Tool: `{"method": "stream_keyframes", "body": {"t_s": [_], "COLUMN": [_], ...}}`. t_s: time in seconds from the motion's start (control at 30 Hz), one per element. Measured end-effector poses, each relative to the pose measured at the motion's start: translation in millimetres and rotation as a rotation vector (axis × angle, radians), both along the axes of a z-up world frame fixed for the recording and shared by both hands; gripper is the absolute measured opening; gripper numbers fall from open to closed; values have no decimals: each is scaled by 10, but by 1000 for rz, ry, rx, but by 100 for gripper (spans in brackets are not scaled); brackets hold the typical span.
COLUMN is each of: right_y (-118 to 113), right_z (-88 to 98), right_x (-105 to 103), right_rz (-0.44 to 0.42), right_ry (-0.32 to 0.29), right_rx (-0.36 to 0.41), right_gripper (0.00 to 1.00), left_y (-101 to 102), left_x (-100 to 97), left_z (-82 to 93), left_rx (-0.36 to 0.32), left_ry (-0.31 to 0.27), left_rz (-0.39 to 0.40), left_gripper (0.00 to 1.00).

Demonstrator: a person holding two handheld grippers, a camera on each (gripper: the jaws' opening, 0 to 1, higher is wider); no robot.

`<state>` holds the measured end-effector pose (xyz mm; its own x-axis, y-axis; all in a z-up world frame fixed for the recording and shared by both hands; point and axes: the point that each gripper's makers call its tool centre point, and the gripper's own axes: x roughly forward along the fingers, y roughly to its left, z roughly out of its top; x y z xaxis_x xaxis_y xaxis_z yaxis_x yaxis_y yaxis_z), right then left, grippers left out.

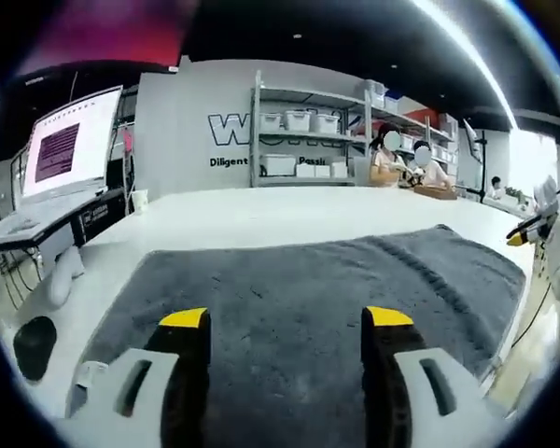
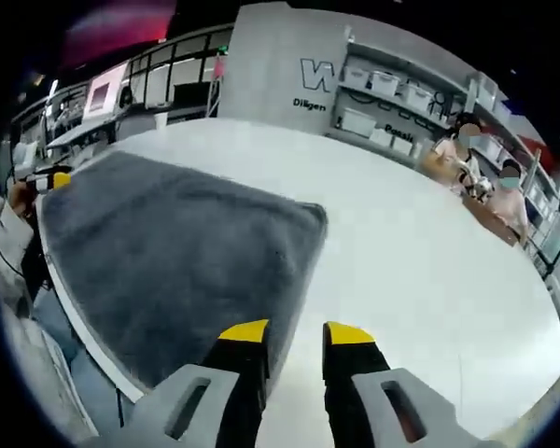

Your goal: Open the folded towel by lifting each exposed corner and separating the folded layers until the towel lies flat within the target outline without major curled edges

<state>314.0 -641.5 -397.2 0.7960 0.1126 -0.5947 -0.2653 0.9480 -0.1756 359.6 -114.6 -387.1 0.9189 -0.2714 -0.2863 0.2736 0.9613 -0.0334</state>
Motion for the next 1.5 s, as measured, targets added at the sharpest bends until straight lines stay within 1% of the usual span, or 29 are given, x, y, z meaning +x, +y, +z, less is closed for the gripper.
{"method": "stream_keyframes", "body": {"t_s": [0.1,0.13,0.23,0.27,0.37,0.4,0.53,0.63,0.7,0.77,0.83,1.0,1.2,1.5], "right_y": [-29,-40,-71,-70,-49,-43,-25,-27,-31,-40,-46,-54,-47,-88], "right_z": [4,4,-10,-20,-56,-67,-125,-146,-151,-157,-157,-164,-194,-198], "right_x": [120,151,233,254,280,284,287,283,283,283,284,304,305,338], "right_rz": [-13,-18,-28,-27,-21,-20,-14,-13,-13,-14,-17,-21,-20,-37], "right_ry": [-7,-8,-9,-8,-2,0,15,23,25,27,27,25,31,25], "right_rx": [2,0,-4,-4,3,2,2,-1,0,-1,-2,0,-1,0], "right_gripper": [14,13,13,13,12,12,12,12,12,12,12,11,11,10], "left_y": [-80,-79,-46,-18,47,63,87,120,130,104,106,96,111,131], "left_x": [86,146,215,235,266,273,281,278,280,275,276,280,272,273], "left_z": [-71,-122,-216,-239,-295,-317,-407,-473,-488,-483,-484,-490,-493,-492], "left_rx": [4,26,60,78,105,110,102,136,136,132,140,147,143,152], "left_ry": [13,18,43,45,56,63,93,115,118,114,113,101,92,78], "left_rz": [-2,15,42,55,83,87,83,90,93,71,67,58,59,67], "left_gripper": [49,47,42,39,32,31,25,21,19,18,17,10,8,5]}}
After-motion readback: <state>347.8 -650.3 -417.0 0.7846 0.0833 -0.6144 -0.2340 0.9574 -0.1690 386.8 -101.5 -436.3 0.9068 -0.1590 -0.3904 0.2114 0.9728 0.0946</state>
